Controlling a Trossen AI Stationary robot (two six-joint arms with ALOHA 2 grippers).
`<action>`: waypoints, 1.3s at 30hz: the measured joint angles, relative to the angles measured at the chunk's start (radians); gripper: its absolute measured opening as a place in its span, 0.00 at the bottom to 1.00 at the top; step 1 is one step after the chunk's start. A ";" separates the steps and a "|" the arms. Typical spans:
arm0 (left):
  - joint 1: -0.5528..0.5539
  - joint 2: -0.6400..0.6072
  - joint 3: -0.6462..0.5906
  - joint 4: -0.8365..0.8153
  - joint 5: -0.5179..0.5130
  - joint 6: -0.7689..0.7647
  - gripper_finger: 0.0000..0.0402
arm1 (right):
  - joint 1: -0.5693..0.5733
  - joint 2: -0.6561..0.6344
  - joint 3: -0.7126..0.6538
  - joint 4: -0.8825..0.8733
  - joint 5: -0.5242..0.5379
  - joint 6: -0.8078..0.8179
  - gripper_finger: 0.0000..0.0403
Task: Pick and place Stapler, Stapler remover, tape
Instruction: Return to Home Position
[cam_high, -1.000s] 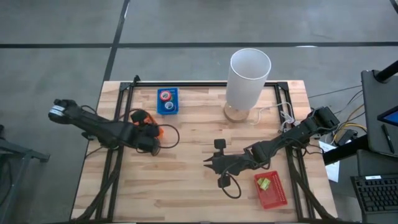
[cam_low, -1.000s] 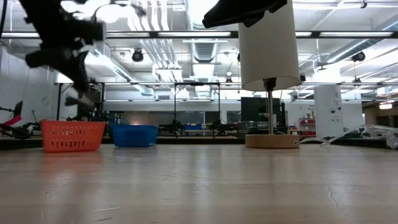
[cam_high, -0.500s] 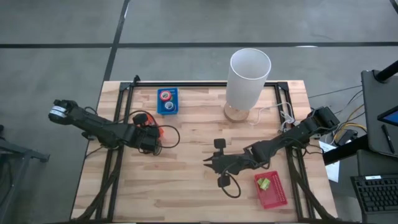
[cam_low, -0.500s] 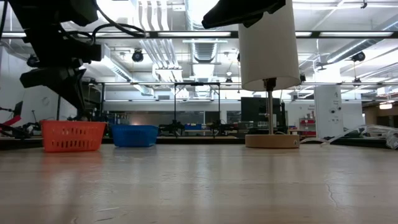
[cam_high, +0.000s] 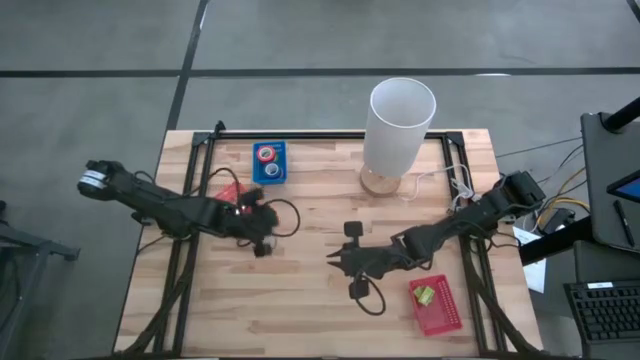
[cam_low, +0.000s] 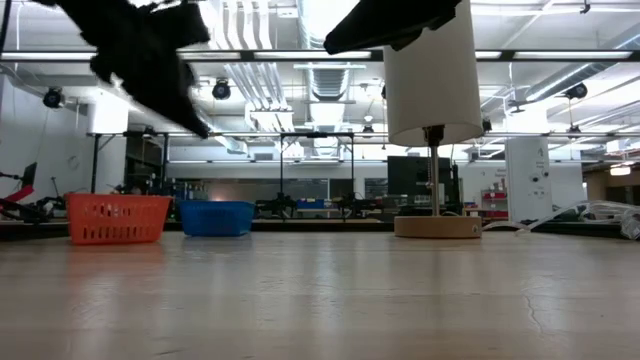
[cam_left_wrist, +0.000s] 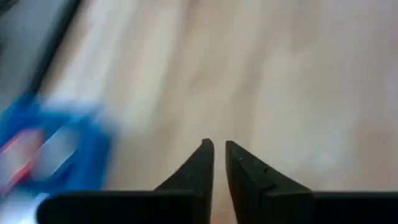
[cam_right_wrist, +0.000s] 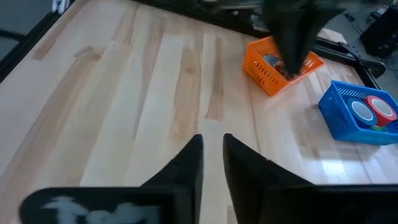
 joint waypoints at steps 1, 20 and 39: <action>0.000 0.003 -0.016 0.114 0.052 0.057 0.09 | -0.006 0.000 -0.005 0.013 0.000 0.000 0.14; 0.008 -0.025 -0.329 1.125 0.345 0.271 0.03 | -0.193 -0.192 -0.490 0.640 -0.319 0.078 0.02; 0.151 -0.492 -0.668 1.125 0.436 0.133 0.01 | -0.228 -0.923 -0.964 0.654 -0.304 0.080 0.02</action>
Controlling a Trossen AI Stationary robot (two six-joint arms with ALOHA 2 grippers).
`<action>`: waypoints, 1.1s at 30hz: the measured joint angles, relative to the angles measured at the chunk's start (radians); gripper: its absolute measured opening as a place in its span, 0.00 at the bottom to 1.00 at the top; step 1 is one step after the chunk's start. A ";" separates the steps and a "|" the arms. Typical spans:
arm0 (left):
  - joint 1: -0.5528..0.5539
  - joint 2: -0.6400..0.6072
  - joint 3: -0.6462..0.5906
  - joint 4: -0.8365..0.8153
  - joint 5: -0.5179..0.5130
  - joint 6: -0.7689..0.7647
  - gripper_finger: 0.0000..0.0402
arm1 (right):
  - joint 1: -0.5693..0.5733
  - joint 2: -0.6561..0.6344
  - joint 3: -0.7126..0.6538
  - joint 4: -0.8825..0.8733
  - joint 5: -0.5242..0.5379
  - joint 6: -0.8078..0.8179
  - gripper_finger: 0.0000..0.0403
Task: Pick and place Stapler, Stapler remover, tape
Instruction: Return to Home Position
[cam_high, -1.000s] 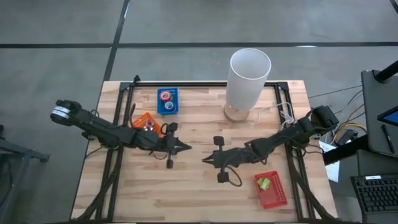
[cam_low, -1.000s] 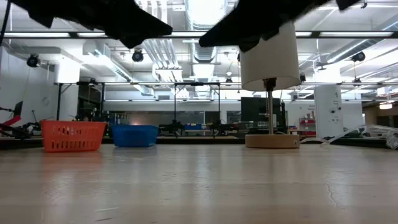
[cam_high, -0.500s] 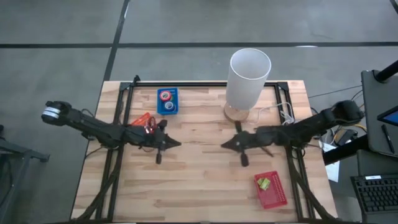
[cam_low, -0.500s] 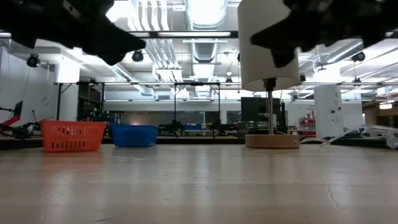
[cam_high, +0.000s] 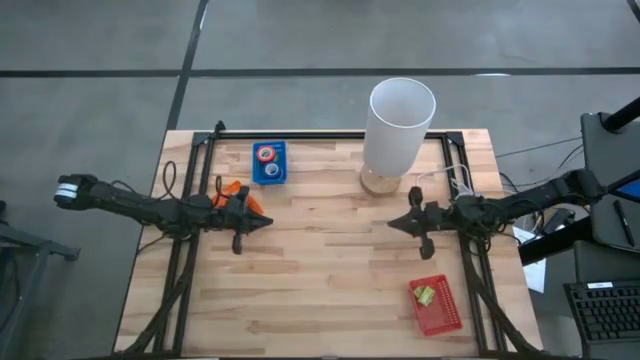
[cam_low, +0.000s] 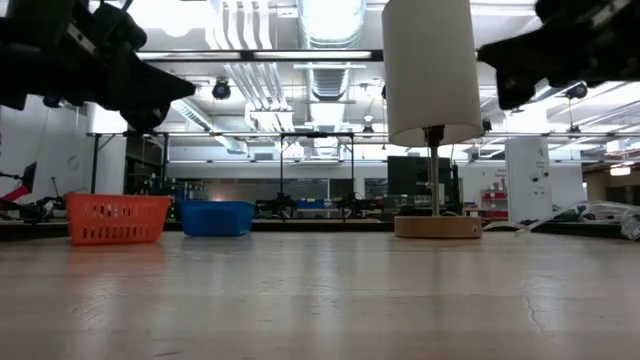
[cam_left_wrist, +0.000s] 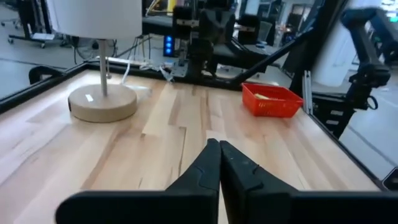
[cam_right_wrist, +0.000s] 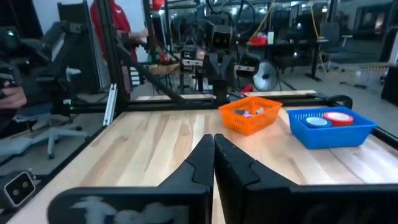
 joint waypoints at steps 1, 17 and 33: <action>0.000 -0.013 -0.007 0.000 -0.002 -0.005 0.01 | 0.000 -0.030 -0.018 -0.005 0.000 0.000 0.02; 0.003 -0.301 -0.116 -0.075 -0.027 -0.014 0.02 | -0.004 -0.282 -0.133 -0.034 0.127 -0.118 0.02; 0.003 -0.668 -0.118 -0.388 0.008 0.037 0.04 | -0.006 -0.363 -0.133 -0.123 0.068 -0.130 0.02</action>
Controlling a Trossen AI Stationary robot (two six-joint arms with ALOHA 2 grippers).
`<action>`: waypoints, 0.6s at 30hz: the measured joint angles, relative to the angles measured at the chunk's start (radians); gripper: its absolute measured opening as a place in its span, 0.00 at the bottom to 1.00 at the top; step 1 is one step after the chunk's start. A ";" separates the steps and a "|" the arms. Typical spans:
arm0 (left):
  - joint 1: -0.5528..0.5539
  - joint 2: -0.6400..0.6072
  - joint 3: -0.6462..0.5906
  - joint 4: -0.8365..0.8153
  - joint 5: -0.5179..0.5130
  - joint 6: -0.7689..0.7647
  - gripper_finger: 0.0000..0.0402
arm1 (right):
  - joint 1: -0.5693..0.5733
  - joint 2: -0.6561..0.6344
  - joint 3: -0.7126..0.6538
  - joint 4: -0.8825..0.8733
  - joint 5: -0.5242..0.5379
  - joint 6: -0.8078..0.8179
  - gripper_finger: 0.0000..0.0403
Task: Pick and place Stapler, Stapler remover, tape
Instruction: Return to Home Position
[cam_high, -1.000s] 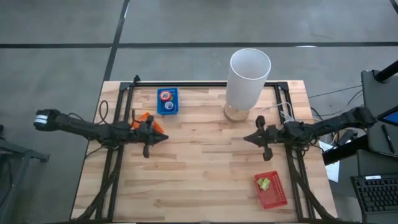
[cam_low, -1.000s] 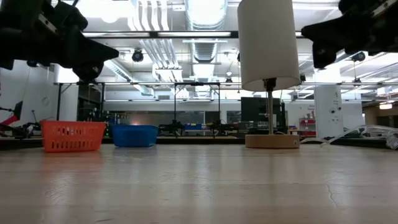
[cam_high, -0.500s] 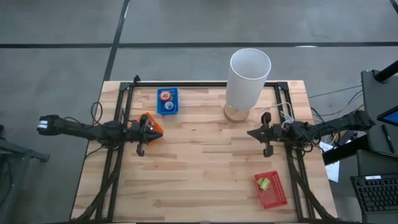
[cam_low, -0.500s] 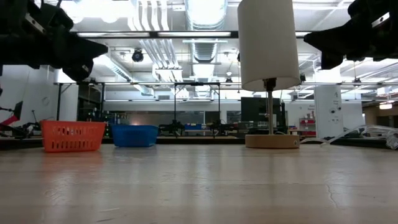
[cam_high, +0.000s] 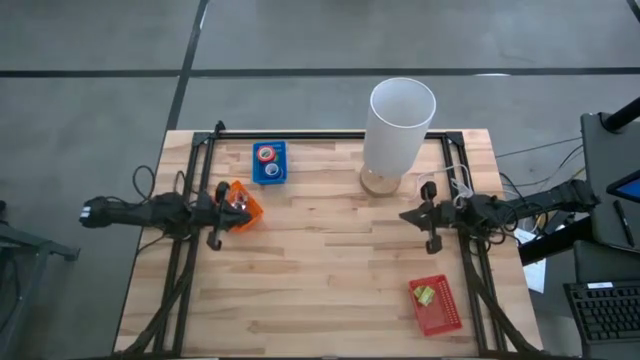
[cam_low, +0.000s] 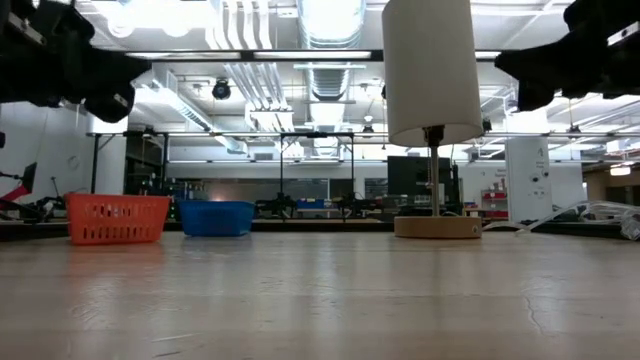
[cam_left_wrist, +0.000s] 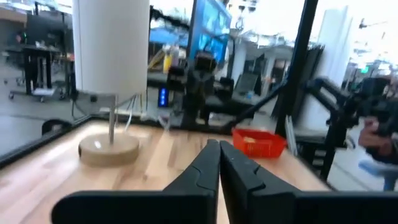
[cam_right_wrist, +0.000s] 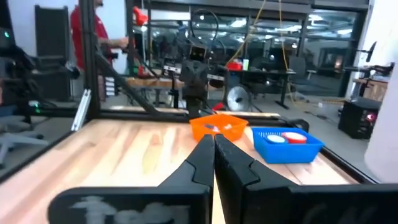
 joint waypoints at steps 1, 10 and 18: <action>0.000 -0.012 0.000 -0.019 0.000 0.000 0.04 | 0.000 0.001 0.000 -0.006 0.007 -0.007 0.02; 0.000 -0.010 -0.001 -0.051 -0.120 -0.063 0.06 | 0.001 0.005 0.000 -0.092 0.003 -0.019 0.02; 0.000 -0.008 -0.002 -0.040 -0.119 -0.065 0.06 | 0.001 0.005 0.000 -0.094 0.058 0.007 0.02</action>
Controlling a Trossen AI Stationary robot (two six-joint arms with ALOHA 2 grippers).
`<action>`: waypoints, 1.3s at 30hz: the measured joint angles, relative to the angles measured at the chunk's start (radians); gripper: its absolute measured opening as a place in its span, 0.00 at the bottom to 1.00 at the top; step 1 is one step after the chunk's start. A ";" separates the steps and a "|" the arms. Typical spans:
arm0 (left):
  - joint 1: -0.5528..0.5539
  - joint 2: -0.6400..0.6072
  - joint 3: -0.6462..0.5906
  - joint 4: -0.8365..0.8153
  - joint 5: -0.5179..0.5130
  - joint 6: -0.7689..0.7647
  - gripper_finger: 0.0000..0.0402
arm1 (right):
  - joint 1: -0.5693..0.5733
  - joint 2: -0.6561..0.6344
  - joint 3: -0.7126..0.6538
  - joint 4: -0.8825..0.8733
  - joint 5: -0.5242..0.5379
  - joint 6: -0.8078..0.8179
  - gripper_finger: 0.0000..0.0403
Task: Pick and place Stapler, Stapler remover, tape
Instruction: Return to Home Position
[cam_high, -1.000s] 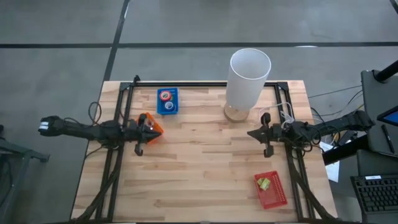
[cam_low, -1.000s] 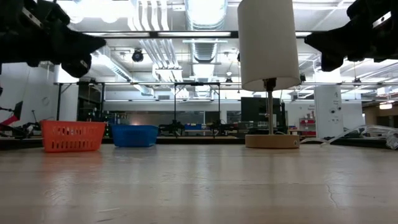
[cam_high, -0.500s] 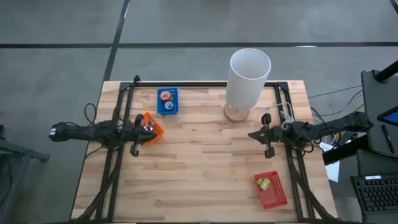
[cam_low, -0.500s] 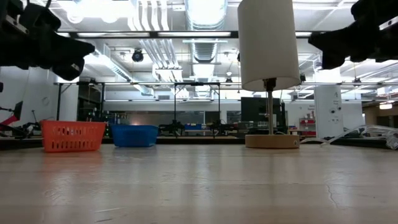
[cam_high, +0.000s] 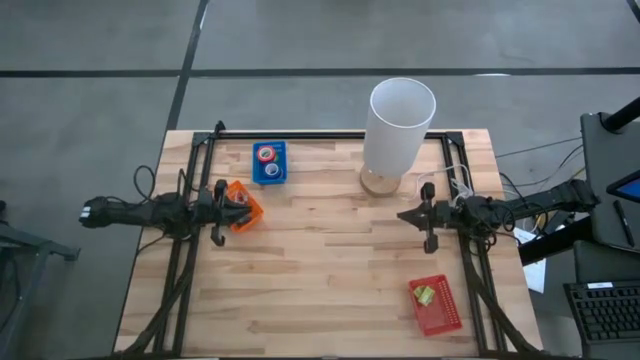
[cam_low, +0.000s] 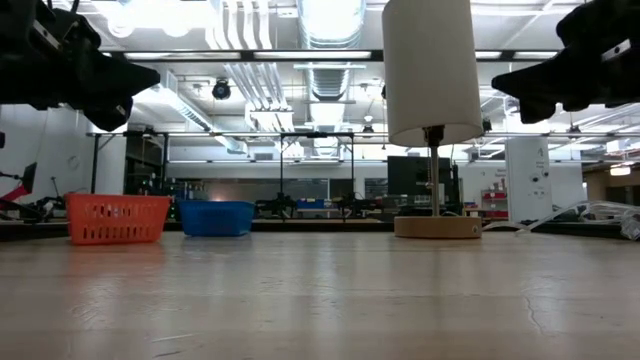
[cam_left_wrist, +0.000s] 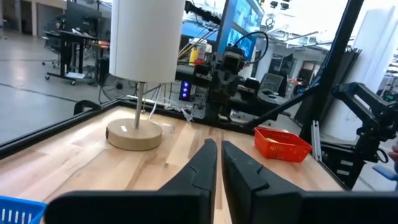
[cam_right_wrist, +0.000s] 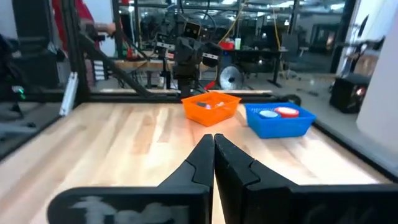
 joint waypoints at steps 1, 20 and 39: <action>0.000 0.000 0.000 0.000 0.000 0.000 0.07 | 0.000 0.000 0.000 0.000 0.001 0.026 0.02; 0.000 0.000 0.000 0.000 0.000 -0.001 0.08 | 0.000 0.000 0.000 0.000 -0.002 0.096 0.02; 0.000 0.000 0.000 0.000 0.000 -0.001 0.08 | 0.000 -0.001 0.000 0.000 -0.004 0.096 0.02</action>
